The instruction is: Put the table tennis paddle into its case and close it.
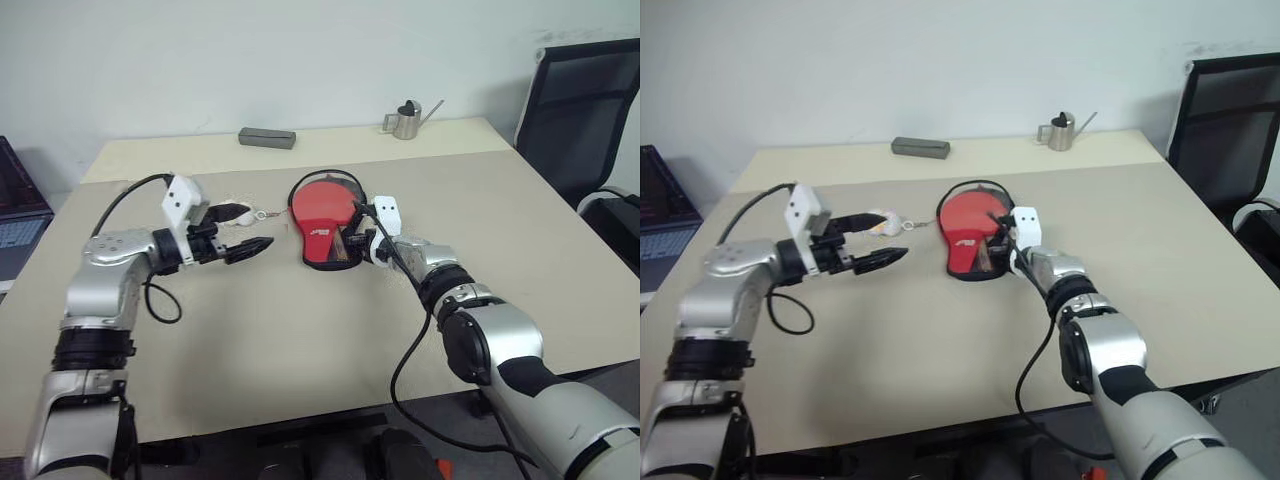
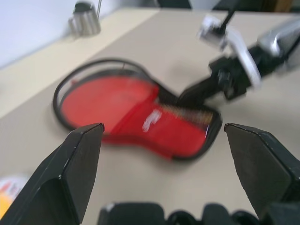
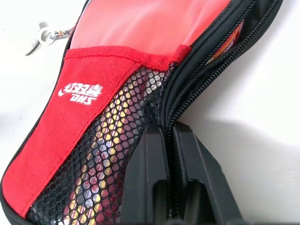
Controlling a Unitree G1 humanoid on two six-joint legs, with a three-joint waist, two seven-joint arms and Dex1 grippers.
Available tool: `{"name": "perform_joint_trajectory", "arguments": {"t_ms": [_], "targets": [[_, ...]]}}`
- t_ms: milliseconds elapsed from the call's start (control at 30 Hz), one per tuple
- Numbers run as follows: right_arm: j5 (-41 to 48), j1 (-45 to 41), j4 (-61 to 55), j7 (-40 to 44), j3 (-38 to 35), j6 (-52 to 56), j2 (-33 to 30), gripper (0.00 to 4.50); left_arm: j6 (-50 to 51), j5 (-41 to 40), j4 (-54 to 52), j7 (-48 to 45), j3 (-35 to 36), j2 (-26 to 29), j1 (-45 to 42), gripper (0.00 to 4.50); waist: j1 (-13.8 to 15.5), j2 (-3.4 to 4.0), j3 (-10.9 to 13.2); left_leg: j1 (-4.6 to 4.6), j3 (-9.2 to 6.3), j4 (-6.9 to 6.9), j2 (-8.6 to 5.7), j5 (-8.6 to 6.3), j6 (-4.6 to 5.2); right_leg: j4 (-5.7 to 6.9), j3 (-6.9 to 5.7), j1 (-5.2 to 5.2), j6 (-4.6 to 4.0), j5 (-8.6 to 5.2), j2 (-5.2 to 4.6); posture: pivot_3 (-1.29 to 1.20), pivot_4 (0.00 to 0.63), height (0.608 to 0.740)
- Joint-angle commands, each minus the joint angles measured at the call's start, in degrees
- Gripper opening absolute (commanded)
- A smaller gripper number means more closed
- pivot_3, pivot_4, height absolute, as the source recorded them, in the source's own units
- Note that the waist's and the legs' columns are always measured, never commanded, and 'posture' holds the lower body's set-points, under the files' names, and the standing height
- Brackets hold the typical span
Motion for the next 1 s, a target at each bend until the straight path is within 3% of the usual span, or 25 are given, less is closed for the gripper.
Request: {"name": "perform_joint_trajectory", "arguments": {"t_ms": [33,167,533,1000], "targets": [[1.7,-0.7,-6.3,1.1,-0.2,6.1,-2.2,0.01,2.9,-3.3,-5.9,-3.5,1.3,2.6,3.3,4.50,0.1,0.03,0.0,-0.02,-0.01,0.00,-0.01,-0.01,-0.01,-0.02,-0.02,0.00,-0.01,0.00,-0.01,0.00,0.150,0.740],[2.8,2.2,-13.6,1.3,0.5,13.5,-2.4,0.01,6.3,-5.6,-10.2,-4.7,1.5,3.4,6.2,4.50,0.4,0.03,0.0,-0.16,-0.14,0.01,-0.02,-0.02,-0.04,-0.13,-0.15,-0.01,-0.02,-0.01,-0.03,0.00,0.150,0.740],[9.8,22.7,-58.0,-4.7,3.4,43.5,1.8,0.01,11.1,-8.7,-15.4,-2.7,2.0,3.0,7.8,4.50,0.5,0.04,0.0,-0.30,-0.23,0.01,0.02,-0.05,-0.07,-0.13,-0.23,-0.10,-0.09,-0.06,-0.04,0.00,0.150,0.740],[15.3,40.8,-91.8,-8.7,-1.0,68.8,-0.4,0.01,17.6,-15.3,-28.5,-5.0,2.0,6.3,16.6,4.50,2.1,0.06,0.0,-0.34,-0.30,0.01,0.02,-0.08,-0.10,-0.21,-0.35,-0.05,-0.19,-0.17,-0.04,0.00,0.150,0.740]]}}
